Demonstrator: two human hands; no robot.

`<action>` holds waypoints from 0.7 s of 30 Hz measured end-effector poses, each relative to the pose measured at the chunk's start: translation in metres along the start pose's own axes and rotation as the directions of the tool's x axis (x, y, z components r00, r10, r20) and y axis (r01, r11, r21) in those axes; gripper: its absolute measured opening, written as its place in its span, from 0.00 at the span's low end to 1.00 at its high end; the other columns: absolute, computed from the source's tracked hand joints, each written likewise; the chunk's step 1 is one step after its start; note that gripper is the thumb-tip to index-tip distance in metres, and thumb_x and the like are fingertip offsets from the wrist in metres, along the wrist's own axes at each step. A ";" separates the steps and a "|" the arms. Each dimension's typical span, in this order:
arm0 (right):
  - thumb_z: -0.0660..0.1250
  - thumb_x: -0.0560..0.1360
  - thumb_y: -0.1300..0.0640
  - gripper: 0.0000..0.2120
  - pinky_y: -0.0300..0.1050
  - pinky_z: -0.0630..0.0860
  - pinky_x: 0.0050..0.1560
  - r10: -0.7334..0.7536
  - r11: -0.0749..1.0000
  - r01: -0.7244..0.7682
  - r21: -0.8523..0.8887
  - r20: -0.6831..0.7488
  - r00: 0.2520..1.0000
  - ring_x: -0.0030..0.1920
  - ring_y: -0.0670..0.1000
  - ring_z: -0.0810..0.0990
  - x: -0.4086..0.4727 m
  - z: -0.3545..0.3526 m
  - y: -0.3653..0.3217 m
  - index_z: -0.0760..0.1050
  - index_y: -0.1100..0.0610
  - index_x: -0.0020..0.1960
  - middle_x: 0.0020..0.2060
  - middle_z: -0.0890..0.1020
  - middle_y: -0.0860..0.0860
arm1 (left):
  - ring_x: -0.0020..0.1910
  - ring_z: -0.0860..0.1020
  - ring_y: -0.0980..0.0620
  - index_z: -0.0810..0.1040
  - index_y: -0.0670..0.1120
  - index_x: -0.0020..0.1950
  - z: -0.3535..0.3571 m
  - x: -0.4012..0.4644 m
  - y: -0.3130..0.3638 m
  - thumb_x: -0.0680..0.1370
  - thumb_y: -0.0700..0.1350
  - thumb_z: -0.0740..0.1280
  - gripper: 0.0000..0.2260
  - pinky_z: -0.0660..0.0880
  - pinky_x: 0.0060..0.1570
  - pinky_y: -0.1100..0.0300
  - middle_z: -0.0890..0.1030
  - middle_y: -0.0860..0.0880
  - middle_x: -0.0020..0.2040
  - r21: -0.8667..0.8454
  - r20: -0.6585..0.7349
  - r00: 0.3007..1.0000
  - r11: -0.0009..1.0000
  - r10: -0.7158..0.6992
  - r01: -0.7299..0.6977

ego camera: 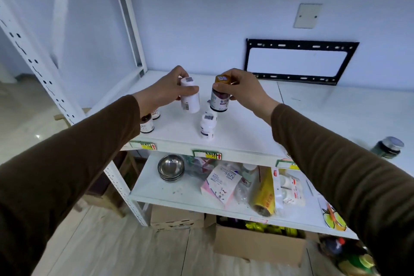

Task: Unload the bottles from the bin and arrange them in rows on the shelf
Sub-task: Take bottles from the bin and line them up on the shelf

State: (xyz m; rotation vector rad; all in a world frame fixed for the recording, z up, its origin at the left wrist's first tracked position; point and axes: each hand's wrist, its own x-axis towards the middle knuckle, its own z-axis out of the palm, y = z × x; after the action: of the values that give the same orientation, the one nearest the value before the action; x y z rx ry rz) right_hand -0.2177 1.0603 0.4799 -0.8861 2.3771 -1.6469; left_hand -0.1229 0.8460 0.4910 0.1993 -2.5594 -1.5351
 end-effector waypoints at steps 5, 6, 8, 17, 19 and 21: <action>0.77 0.68 0.47 0.14 0.48 0.79 0.47 -0.015 0.999 0.018 -0.033 0.083 0.996 0.43 0.48 0.80 0.063 0.041 -0.003 0.80 0.52 0.49 0.43 0.83 0.48 | 0.45 0.79 0.53 0.71 0.50 0.59 -0.048 0.036 -0.022 0.76 0.52 0.71 0.15 0.77 0.35 0.62 0.79 0.50 0.53 0.118 -0.040 0.999 0.992 -0.030 0.035; 0.77 0.68 0.47 0.14 0.49 0.80 0.48 -0.019 0.999 0.023 -0.044 0.095 0.995 0.44 0.49 0.81 0.074 0.051 -0.004 0.79 0.52 0.49 0.44 0.83 0.49 | 0.48 0.80 0.51 0.73 0.50 0.60 -0.058 0.042 -0.026 0.76 0.51 0.72 0.15 0.79 0.36 0.62 0.79 0.50 0.53 0.102 -0.052 0.998 0.994 -0.030 0.036; 0.77 0.68 0.47 0.16 0.52 0.80 0.51 -0.015 0.997 0.024 -0.069 0.116 0.993 0.47 0.52 0.83 0.096 0.071 -0.006 0.79 0.53 0.50 0.46 0.84 0.50 | 0.52 0.80 0.47 0.76 0.49 0.60 -0.080 0.054 -0.036 0.76 0.49 0.72 0.14 0.83 0.41 0.58 0.79 0.49 0.55 0.080 -0.077 0.997 0.996 -0.021 0.027; 0.76 0.68 0.46 0.17 0.47 0.80 0.46 0.135 0.954 -0.097 -0.282 0.117 0.984 0.48 0.52 0.80 0.173 0.168 0.012 0.76 0.53 0.51 0.49 0.81 0.50 | 0.55 0.80 0.41 0.74 0.45 0.60 -0.157 0.105 -0.090 0.75 0.42 0.74 0.16 0.81 0.53 0.48 0.77 0.41 0.60 0.067 -0.080 0.995 0.995 -0.066 0.071; 0.75 0.68 0.46 0.17 0.45 0.78 0.45 0.176 0.932 -0.135 -0.336 0.095 0.980 0.48 0.52 0.79 0.181 0.186 0.021 0.76 0.53 0.51 0.49 0.80 0.50 | 0.55 0.80 0.42 0.74 0.44 0.61 -0.167 0.114 -0.103 0.75 0.41 0.73 0.16 0.81 0.54 0.48 0.77 0.40 0.60 0.052 -0.050 0.995 0.995 -0.081 0.083; 0.75 0.68 0.47 0.17 0.45 0.76 0.45 0.210 0.912 -0.166 -0.374 0.080 0.974 0.49 0.52 0.78 0.186 0.201 0.029 0.75 0.53 0.51 0.49 0.80 0.50 | 0.51 0.80 0.44 0.74 0.44 0.61 -0.173 0.120 -0.115 0.75 0.41 0.72 0.16 0.82 0.52 0.50 0.76 0.40 0.60 0.022 -0.025 0.995 0.995 -0.098 0.098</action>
State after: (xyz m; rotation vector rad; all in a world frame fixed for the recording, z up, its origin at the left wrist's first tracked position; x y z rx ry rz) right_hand -0.2993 0.8054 0.4148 -0.7477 2.6326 -1.0683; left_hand -0.2026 0.6202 0.4773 0.3493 -2.5853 -1.5263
